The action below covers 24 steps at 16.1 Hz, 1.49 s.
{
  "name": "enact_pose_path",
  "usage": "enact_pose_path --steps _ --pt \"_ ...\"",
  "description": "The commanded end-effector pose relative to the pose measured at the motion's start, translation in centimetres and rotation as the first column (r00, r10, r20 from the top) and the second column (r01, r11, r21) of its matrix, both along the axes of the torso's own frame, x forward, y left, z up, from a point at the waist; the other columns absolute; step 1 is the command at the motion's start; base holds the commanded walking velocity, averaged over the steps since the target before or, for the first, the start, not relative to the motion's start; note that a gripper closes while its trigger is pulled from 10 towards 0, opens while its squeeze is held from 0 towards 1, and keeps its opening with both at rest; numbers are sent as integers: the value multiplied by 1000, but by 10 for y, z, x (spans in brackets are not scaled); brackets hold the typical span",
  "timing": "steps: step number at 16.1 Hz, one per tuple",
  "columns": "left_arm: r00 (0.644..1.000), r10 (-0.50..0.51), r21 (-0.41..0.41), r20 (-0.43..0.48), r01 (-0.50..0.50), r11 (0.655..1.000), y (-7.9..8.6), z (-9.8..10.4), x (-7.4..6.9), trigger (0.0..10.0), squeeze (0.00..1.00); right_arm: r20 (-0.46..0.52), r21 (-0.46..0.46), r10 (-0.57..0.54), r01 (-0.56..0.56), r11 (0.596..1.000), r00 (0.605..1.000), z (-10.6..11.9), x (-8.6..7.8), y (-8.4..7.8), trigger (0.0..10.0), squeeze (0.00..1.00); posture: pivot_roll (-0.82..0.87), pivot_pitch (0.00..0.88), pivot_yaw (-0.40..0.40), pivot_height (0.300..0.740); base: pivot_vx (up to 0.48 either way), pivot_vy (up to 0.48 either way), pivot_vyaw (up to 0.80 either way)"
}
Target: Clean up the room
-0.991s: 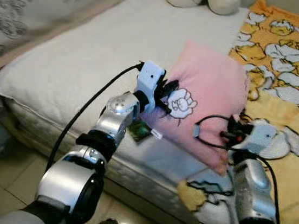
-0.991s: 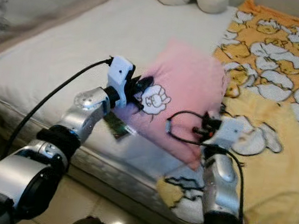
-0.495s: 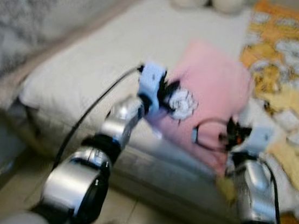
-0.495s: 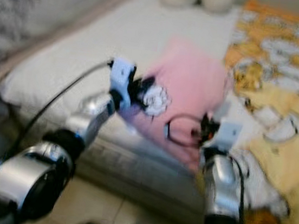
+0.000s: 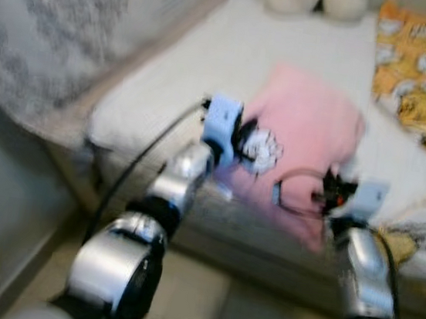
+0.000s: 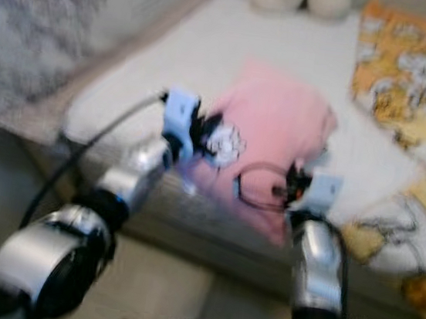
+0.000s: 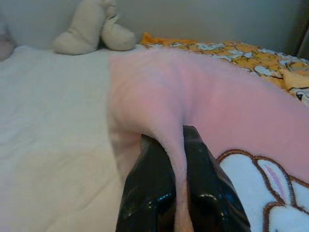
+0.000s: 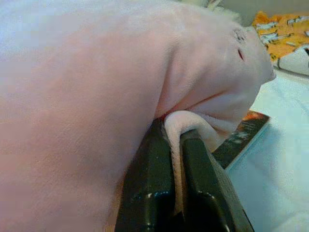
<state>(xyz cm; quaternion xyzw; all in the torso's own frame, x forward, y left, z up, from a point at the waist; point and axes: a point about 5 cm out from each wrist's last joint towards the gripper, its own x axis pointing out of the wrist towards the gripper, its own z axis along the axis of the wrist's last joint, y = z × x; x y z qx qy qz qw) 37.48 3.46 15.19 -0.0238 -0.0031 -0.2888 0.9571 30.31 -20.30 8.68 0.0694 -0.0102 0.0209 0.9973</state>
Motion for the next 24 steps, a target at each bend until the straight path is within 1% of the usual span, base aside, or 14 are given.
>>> enact_pose_path --steps 1,4,5,7,8,9,11,12,13,14,15,17,20,24 --pt "999 52 2 -14 -52 999 13 -2 4 10000 0 43 -10 42 -42 999 998 10 6 11 0 0 -95 0 54 740 0 0 0" --pt "995 94 32 -12 -94 995 18 -7 3 10000 0 23 -26 54 -54 998 998 8 6 13 0 0 -94 0 52 740 480 0 0" --pt "995 98 33 -12 -97 995 18 -7 3 10000 0 16 -31 53 -53 998 998 7 6 13 0 0 -94 0 52 740 480 0 0" --pt "992 117 12 -45 -117 993 23 -12 3 10000 0 -17 -55 66 -67 996 998 3 5 13 0 0 -85 0 35 740 480 0 0" --pt "991 120 11 -52 -120 993 22 -15 2 10000 0 -44 -79 86 -89 993 995 1 3 11 0 0 -83 0 -16 740 480 0 0" --pt "992 116 20 -47 -115 993 20 -18 0 10000 0 -63 -101 96 -102 990 993 -1 2 8 0 0 -82 0 -26 740 480 0 0" --pt "990 124 56 -63 -120 991 16 -25 -3 10000 0 -96 -131 122 -134 982 988 -1 1 -1 0 0 -84 0 -88 740 0 0 0" --pt "990 126 60 -70 -122 991 15 -27 -4 10000 0 -101 -138 126 -139 981 987 0 1 -3 0 0 -84 0 -91 740 0 0 0" --pt "988 141 51 -68 -138 989 15 -27 -4 10000 0 -107 -138 108 -123 983 988 3 4 -12 0 0 -79 0 -101 740 0 0 0" --pt "988 143 55 -65 -140 989 15 -27 -4 10000 0 -108 -134 102 -116 984 989 3 4 -14 0 0 -76 0 -101 740 0 0 0" --pt "989 140 71 -41 -137 988 16 -25 -4 10000 0 -112 -125 103 -117 985 988 0 4 -12 0 0 -70 0 -90 740 0 0 0" --pt "992 127 83 -13 -126 989 17 -22 -3 10000 0 -113 -118 106 -119 986 988 -5 3 -3 0 0 -66 0 -47 740 0 0 0" --pt "987 162 88 -15 -160 983 24 -19 1 10000 0 -94 -93 110 -119 989 990 -6 2 8 0 0 -80 0 -14 740 312 365 0" --pt "991 136 103 -9 -134 986 18 -16 2 10000 0 -77 -78 92 -98 992 993 -7 -1 9 0 0 -97 0 16 740 307 368 0"
